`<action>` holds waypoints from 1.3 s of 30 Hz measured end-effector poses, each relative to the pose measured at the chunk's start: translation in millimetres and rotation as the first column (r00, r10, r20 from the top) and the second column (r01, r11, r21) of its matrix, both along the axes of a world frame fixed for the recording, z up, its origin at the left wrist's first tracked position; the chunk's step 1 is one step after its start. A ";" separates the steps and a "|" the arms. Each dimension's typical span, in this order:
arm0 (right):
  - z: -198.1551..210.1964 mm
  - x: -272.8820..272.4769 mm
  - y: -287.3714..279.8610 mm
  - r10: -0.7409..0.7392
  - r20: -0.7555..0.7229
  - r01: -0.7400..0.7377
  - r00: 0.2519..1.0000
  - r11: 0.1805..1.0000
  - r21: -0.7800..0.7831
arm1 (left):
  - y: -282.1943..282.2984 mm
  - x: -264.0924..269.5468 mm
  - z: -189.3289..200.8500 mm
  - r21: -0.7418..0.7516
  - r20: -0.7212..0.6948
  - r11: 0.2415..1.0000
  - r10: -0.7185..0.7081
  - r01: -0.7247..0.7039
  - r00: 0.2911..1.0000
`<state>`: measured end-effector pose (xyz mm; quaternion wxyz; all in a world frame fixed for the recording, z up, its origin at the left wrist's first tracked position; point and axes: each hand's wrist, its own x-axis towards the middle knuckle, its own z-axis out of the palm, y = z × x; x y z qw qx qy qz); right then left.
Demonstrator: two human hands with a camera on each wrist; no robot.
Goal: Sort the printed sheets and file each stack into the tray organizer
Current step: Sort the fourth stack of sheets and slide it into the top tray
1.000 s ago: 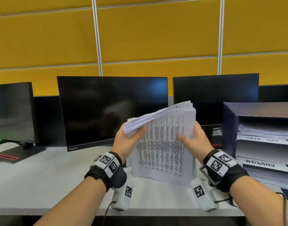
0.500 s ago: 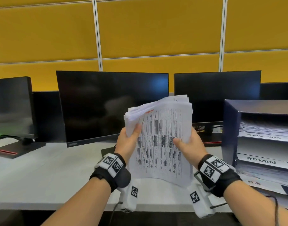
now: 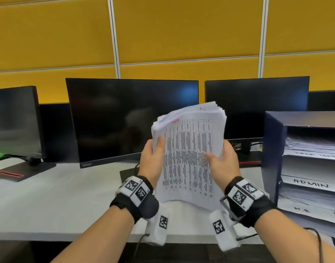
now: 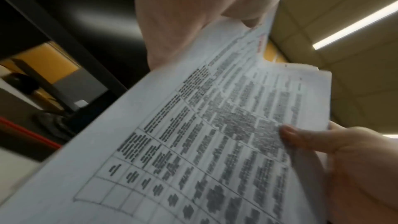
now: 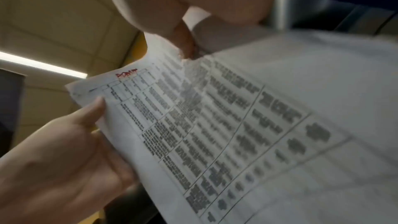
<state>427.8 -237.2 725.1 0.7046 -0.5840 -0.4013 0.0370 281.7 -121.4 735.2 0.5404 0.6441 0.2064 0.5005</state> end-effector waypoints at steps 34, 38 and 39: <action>0.1 7.4 -3.5 -0.007 -0.083 0.009 0.996 1.000 0.025 | 15.7 -17.2 -4.5 -0.021 -0.125 0.999 -0.045 0.043 0.991; -1.0 16.3 -4.7 -0.010 -0.110 0.014 0.994 0.999 0.039 | 19.7 -14.9 -12.7 -0.001 -0.120 0.995 -0.104 0.104 0.987; -3.5 16.8 -4.7 0.002 -0.088 -0.003 0.996 1.000 -0.007 | 21.5 -13.9 -17.7 -0.037 -0.131 0.990 -0.140 0.137 0.981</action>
